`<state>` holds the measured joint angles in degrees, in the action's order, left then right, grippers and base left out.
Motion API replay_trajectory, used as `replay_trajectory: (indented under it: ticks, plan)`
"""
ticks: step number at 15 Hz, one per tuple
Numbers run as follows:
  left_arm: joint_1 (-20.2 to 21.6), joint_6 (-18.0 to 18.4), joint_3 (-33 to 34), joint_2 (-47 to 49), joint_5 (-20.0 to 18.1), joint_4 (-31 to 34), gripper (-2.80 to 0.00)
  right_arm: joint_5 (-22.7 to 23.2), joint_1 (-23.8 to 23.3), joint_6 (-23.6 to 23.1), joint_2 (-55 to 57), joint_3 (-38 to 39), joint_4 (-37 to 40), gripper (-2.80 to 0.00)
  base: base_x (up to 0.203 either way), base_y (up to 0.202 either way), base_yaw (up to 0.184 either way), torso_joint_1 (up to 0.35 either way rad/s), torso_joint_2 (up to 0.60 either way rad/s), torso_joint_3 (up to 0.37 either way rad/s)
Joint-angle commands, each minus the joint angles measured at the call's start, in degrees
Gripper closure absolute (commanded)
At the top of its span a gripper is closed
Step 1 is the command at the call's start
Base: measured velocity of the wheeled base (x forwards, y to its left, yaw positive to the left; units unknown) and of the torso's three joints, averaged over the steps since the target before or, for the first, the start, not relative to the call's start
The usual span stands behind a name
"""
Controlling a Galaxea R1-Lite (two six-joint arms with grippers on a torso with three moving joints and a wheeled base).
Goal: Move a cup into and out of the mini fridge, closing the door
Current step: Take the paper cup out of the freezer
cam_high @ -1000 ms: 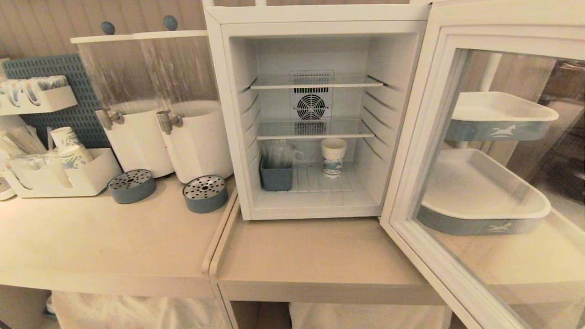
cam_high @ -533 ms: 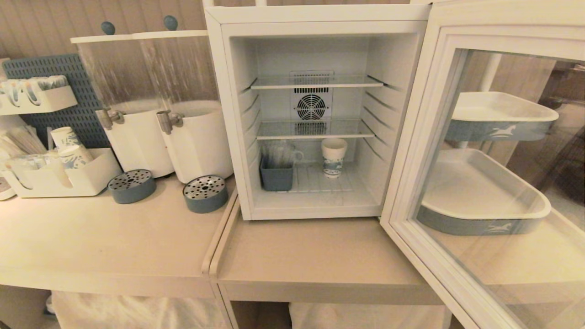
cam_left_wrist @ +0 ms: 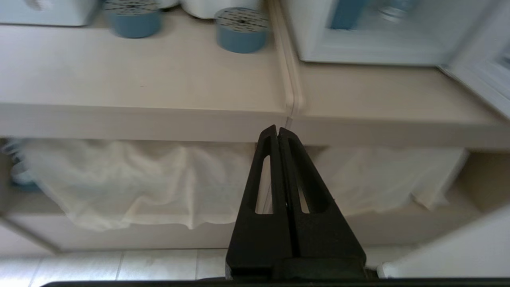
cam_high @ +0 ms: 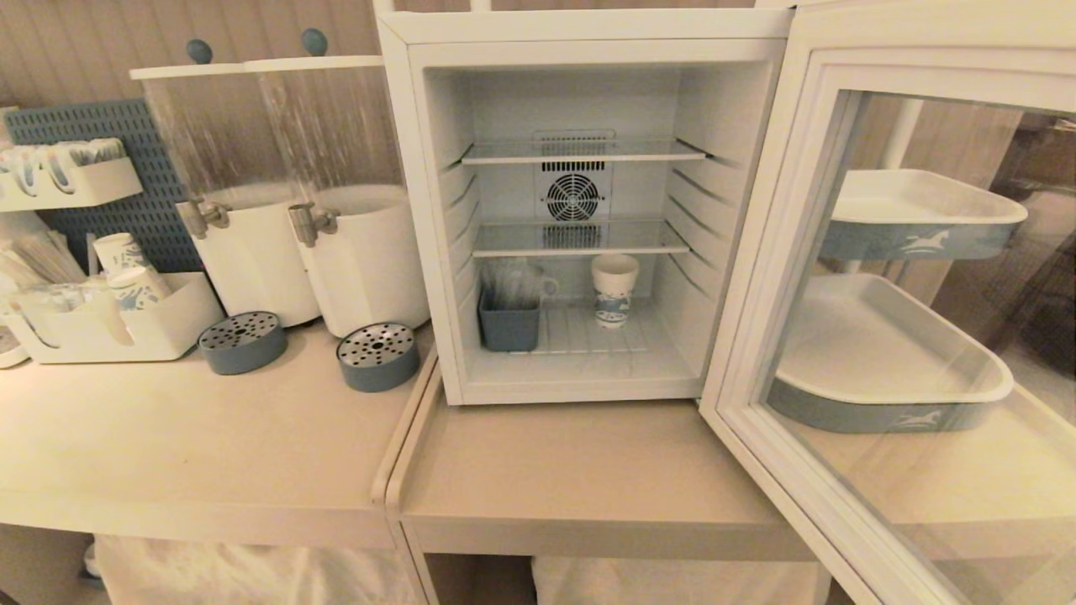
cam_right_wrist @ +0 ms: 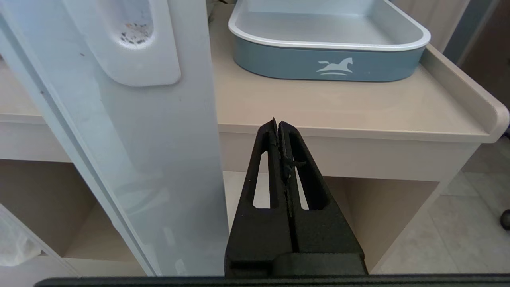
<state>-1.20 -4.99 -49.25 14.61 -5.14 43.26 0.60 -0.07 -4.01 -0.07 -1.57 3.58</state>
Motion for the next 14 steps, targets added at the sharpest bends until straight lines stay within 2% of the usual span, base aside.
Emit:
replay_trajectory:
  ticks: [1,3,5,6,8,9,10,11,13,14]
  plan:
    - [-0.9,0.6,1.9,-3.0,0.0,0.3,0.00,0.0,0.0,0.0,0.1,0.0,0.0,0.00,0.000,0.000,0.000,0.000,0.00,0.000]
    - [0.2,4.4,7.9,-11.8,0.3,0.6,0.00,0.0,0.0,0.0,0.1,0.0,0.1,0.00,0.000,0.000,0.000,0.000,0.00,0.000]
    - [0.7,5.0,14.7,-15.2,2.5,-2.0,0.00,0.0,0.0,0.0,0.1,0.0,0.0,0.00,0.000,0.000,0.000,0.000,0.00,0.000]
    - [0.8,4.5,21.0,-15.1,3.8,-9.4,0.00,0.0,0.0,0.0,0.1,0.0,0.0,0.00,0.000,0.000,0.000,0.000,0.00,0.000]
    - [1.0,4.9,35.3,-14.9,5.9,-29.2,0.00,0.0,0.0,0.1,0.1,0.0,0.0,0.00,0.000,0.000,0.000,0.000,0.00,0.000]
    - [1.0,6.1,42.0,-14.8,6.7,-37.0,0.00,0.0,0.0,0.1,0.1,0.0,0.0,0.00,0.000,0.000,0.000,0.000,0.00,0.000]
    - [1.0,7.0,46.8,-14.8,6.9,-41.9,0.00,0.0,0.0,0.1,0.1,0.0,0.0,0.00,0.000,0.000,0.000,0.000,0.00,0.000]
    - [1.1,7.2,49.0,-14.7,6.3,-44.2,0.00,0.0,0.0,0.1,0.2,0.0,0.0,0.00,0.000,0.000,0.000,0.000,0.00,0.000]
    - [1.1,7.2,47.4,-14.7,5.3,-38.3,0.00,0.0,0.0,0.2,0.2,0.0,0.0,0.00,0.000,0.000,0.000,0.000,0.00,0.000]
    - [1.1,7.2,47.3,-14.7,5.0,-38.1,0.00,0.0,0.0,0.2,0.2,0.0,0.0,0.00,0.000,0.000,0.000,0.000,0.00,0.000]
